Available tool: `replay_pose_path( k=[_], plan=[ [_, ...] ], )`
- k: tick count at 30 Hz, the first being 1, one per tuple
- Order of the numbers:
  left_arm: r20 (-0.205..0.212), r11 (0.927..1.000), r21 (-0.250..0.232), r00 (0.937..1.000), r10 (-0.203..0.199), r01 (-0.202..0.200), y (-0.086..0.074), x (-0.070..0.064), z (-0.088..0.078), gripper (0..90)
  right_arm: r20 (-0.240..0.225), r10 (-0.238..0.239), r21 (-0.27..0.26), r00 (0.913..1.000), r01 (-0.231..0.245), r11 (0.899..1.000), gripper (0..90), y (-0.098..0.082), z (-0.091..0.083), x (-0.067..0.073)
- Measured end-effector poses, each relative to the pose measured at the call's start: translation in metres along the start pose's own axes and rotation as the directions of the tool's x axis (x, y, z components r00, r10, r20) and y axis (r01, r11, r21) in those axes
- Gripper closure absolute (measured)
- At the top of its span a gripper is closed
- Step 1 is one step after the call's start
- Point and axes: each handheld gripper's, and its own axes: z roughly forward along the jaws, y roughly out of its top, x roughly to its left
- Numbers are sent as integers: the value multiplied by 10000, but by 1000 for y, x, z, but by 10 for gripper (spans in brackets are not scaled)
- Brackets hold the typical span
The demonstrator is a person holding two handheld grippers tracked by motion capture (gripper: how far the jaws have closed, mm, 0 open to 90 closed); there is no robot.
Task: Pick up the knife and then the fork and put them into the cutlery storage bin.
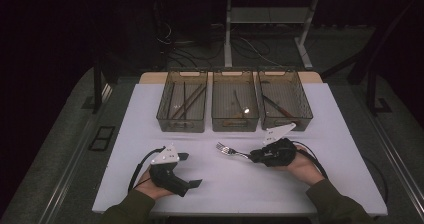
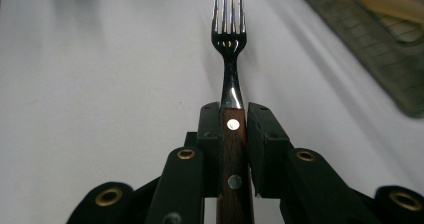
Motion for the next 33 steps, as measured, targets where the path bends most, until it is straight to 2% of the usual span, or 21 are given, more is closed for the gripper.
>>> replay_pose_path(
  k=[11, 28, 33],
  plan=[
    [-9, 10000, 17, 10000, -6, 6, 0, 0, 0, 0, 394, 308, -741, 9988, -278, 9969, 773, 2, -26, -11],
    [-20, 10000, 28, 10000, -38, 38, 0, 0, 0, 0, 914, 586, -1199, 9941, -474, 9917, 773, 4, -55, -24],
    [-38, 10000, 31, 10000, -17, 17, -1, 2, 0, 0, 1209, 757, -1395, 9898, -586, 9885, 773, 5, -65, -31]
  ],
)
